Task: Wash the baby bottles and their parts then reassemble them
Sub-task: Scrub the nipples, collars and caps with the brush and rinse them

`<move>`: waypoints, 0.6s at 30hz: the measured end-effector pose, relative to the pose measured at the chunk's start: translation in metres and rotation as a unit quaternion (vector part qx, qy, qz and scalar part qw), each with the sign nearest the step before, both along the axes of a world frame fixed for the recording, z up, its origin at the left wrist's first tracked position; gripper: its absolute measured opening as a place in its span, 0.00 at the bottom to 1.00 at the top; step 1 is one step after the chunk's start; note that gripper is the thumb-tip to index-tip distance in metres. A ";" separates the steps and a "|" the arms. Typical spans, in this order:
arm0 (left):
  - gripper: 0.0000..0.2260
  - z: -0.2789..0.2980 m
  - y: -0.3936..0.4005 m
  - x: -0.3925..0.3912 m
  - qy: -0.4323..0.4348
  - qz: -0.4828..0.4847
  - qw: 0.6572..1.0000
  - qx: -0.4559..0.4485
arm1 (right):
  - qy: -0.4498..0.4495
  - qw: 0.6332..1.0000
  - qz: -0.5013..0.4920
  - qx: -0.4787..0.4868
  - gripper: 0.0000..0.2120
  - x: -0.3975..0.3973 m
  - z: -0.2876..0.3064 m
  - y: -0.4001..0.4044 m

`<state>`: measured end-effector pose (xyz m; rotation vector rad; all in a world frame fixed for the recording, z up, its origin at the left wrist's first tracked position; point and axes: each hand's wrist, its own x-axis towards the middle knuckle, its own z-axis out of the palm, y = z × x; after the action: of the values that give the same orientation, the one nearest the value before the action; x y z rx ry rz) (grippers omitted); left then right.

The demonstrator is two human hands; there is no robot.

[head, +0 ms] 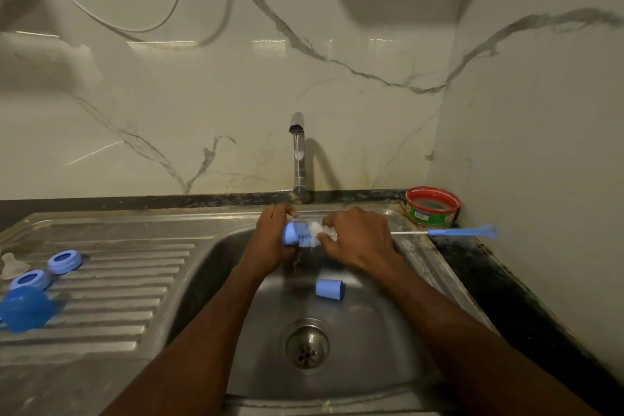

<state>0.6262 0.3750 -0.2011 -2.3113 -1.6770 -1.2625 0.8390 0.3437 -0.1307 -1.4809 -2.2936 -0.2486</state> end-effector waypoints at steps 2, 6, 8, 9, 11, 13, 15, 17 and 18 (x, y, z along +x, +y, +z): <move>0.26 -0.008 0.005 0.007 -0.023 0.006 0.998 -0.065 | -0.010 1.000 -0.009 0.013 0.16 -0.002 0.002 -0.002; 0.24 -0.013 0.006 0.021 0.042 -0.033 0.989 -0.138 | -0.049 0.997 -0.067 -0.005 0.15 -0.001 -0.002 -0.003; 0.24 -0.011 0.004 0.020 0.073 -0.031 0.989 -0.124 | -0.052 0.995 -0.089 -0.015 0.16 0.002 -0.003 -0.002; 0.22 -0.009 0.004 0.016 0.076 -0.030 0.990 -0.114 | -0.046 0.995 -0.089 -0.019 0.16 0.002 -0.004 -0.002; 0.18 -0.005 0.002 0.008 0.078 -0.035 0.994 -0.071 | -0.038 0.997 -0.067 -0.027 0.17 0.002 -0.004 -0.002; 0.19 -0.001 0.002 0.003 0.074 -0.041 0.996 -0.034 | -0.038 0.998 -0.034 -0.029 0.17 0.001 -0.004 -0.002; 0.24 -0.002 0.001 0.004 0.052 -0.006 0.998 -0.035 | -0.023 1.000 -0.008 -0.010 0.16 0.001 -0.002 -0.003; 0.25 -0.005 0.002 0.009 0.034 0.049 0.997 -0.049 | -0.023 1.000 0.002 0.016 0.15 -0.001 -0.002 -0.004; 0.25 -0.007 0.003 0.012 0.031 0.057 0.996 -0.058 | -0.035 0.999 -0.001 0.024 0.14 -0.003 -0.002 -0.004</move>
<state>0.6386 0.3781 -0.2080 -2.2521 -1.8791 -1.0887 0.8365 0.3401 -0.1327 -1.4718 -2.3241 -0.3581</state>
